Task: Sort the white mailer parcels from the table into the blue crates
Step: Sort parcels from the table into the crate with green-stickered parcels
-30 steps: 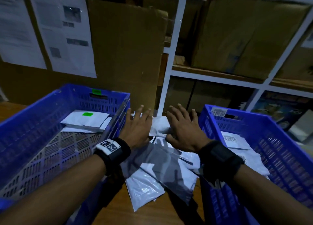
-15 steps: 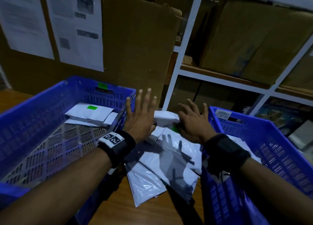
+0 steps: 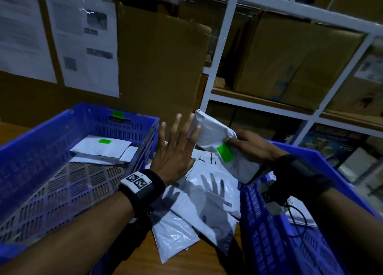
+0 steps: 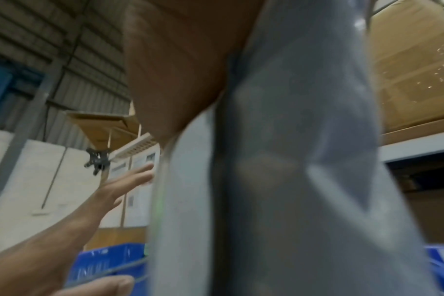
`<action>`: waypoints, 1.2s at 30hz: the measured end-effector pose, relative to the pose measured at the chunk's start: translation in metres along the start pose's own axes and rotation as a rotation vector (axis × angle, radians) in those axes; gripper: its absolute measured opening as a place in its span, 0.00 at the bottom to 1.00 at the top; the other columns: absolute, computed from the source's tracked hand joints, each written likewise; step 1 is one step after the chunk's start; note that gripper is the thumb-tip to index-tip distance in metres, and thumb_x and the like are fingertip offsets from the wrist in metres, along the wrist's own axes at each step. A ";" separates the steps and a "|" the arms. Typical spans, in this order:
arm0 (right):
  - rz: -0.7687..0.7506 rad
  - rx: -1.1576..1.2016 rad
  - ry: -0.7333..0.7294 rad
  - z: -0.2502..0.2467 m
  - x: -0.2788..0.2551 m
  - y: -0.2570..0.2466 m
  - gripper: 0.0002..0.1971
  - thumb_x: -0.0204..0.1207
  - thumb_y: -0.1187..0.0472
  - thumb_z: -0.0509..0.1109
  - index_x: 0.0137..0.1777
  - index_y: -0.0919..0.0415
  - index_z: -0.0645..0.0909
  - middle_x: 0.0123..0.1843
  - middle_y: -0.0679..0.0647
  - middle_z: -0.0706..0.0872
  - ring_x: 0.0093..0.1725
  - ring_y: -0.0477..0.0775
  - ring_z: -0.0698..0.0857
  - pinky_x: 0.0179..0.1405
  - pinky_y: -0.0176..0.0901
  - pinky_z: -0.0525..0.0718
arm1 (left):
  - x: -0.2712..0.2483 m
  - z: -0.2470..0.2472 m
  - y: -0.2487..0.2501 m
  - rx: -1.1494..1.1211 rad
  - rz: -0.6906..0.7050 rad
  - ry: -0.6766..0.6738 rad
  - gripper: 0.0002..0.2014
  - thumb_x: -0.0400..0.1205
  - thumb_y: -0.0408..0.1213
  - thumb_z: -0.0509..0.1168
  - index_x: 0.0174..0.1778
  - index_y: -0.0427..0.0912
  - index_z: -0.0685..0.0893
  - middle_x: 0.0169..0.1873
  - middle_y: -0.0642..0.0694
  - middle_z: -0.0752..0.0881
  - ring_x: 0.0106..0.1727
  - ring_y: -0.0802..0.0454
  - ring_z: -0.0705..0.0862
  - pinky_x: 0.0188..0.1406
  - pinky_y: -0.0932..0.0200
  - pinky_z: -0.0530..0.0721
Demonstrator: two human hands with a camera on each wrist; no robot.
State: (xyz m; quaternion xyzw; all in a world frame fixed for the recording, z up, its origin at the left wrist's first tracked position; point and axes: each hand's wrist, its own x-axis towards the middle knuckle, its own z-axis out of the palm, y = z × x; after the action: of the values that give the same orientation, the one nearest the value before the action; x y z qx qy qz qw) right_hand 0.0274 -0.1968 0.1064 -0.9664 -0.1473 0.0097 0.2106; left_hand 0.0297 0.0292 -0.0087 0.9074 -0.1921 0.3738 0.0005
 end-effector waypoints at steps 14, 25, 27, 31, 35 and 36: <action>-0.151 0.018 -0.161 -0.010 -0.010 -0.017 0.16 0.85 0.48 0.61 0.49 0.60 0.83 0.50 0.54 0.87 0.49 0.55 0.84 0.58 0.55 0.81 | 0.017 -0.040 0.003 0.213 0.108 0.167 0.34 0.85 0.60 0.62 0.81 0.40 0.66 0.81 0.40 0.71 0.84 0.35 0.63 0.76 0.18 0.51; -0.333 -0.393 0.094 0.006 -0.021 -0.042 0.57 0.65 0.16 0.53 0.86 0.52 0.46 0.87 0.52 0.56 0.84 0.59 0.57 0.80 0.76 0.51 | 0.022 -0.094 -0.016 0.278 -0.058 -0.066 0.41 0.74 0.44 0.75 0.81 0.33 0.68 0.79 0.35 0.73 0.83 0.39 0.66 0.79 0.22 0.51; -0.337 -0.430 0.131 0.014 -0.020 -0.045 0.58 0.66 0.20 0.61 0.86 0.51 0.39 0.88 0.52 0.50 0.86 0.60 0.51 0.79 0.79 0.48 | 0.027 -0.105 -0.022 0.270 -0.070 -0.103 0.43 0.72 0.43 0.76 0.82 0.35 0.66 0.80 0.36 0.71 0.84 0.40 0.64 0.80 0.23 0.50; -0.307 -0.438 0.248 0.026 -0.011 -0.056 0.57 0.70 0.33 0.72 0.85 0.51 0.37 0.87 0.53 0.51 0.86 0.60 0.51 0.78 0.81 0.48 | 0.034 -0.115 -0.036 0.225 -0.158 -0.181 0.44 0.79 0.51 0.71 0.86 0.40 0.56 0.85 0.41 0.62 0.87 0.44 0.55 0.82 0.27 0.45; -0.261 -0.469 0.287 0.039 0.003 -0.079 0.47 0.76 0.47 0.72 0.86 0.55 0.46 0.84 0.56 0.60 0.84 0.60 0.57 0.78 0.79 0.53 | 0.032 -0.112 -0.068 0.202 -0.163 -0.192 0.42 0.81 0.49 0.70 0.86 0.41 0.56 0.85 0.41 0.61 0.87 0.44 0.56 0.83 0.28 0.47; -0.255 -0.466 0.285 0.042 0.008 -0.085 0.45 0.77 0.49 0.71 0.86 0.56 0.47 0.84 0.56 0.61 0.83 0.60 0.58 0.79 0.78 0.54 | 0.031 -0.112 -0.078 0.182 -0.173 -0.209 0.41 0.82 0.47 0.68 0.87 0.41 0.55 0.86 0.42 0.60 0.87 0.45 0.54 0.83 0.28 0.47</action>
State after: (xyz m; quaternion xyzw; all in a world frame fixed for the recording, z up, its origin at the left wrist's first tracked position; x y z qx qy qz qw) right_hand 0.0077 -0.1038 0.1032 -0.9540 -0.2347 -0.1868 0.0014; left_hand 0.0009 0.1073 0.1040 0.9508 -0.0774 0.2918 -0.0696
